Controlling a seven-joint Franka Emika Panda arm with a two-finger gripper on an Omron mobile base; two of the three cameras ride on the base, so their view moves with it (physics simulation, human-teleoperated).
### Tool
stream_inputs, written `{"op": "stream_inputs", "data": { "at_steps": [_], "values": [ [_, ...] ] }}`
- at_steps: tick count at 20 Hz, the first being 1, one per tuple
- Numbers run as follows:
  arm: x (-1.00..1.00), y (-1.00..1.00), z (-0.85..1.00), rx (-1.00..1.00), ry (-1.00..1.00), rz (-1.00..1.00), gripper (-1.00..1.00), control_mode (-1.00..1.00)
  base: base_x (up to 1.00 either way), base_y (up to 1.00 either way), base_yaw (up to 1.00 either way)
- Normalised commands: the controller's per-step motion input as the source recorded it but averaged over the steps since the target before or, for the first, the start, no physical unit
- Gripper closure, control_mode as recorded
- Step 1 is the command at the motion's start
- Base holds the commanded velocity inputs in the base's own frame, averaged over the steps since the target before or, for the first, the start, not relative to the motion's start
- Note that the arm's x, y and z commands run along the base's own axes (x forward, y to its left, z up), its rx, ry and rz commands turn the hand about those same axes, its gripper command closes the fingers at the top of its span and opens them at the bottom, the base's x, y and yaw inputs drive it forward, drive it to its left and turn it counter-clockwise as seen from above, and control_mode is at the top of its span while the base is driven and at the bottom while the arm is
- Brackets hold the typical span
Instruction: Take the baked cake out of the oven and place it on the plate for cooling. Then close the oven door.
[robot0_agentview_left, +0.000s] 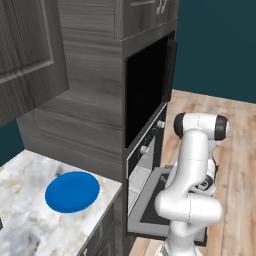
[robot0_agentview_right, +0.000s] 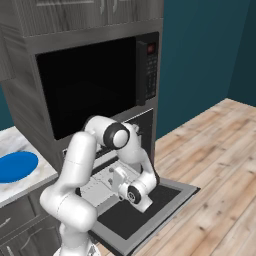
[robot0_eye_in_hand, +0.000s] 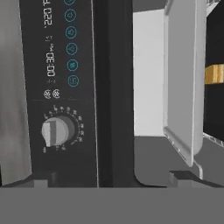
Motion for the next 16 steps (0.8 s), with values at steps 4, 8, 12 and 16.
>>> {"op": "stream_inputs", "data": {
  "at_steps": [4,8,12,16],
  "values": [
    [0.09,0.22,-0.03,-0.04,-0.05,0.01,-1.0,-1.0,0.0,0.0,0.0],
    [0.22,0.34,-0.07,-0.02,0.0,0.02,-1.0,-1.0,0.0,0.0,0.0],
    [0.31,0.37,-0.09,-0.02,0.03,0.02,-1.0,-1.0,0.0,0.0,0.0],
    [0.33,0.13,-0.23,-0.02,0.04,0.0,-1.0,-1.0,0.0,0.0,0.0]
  ]
}}
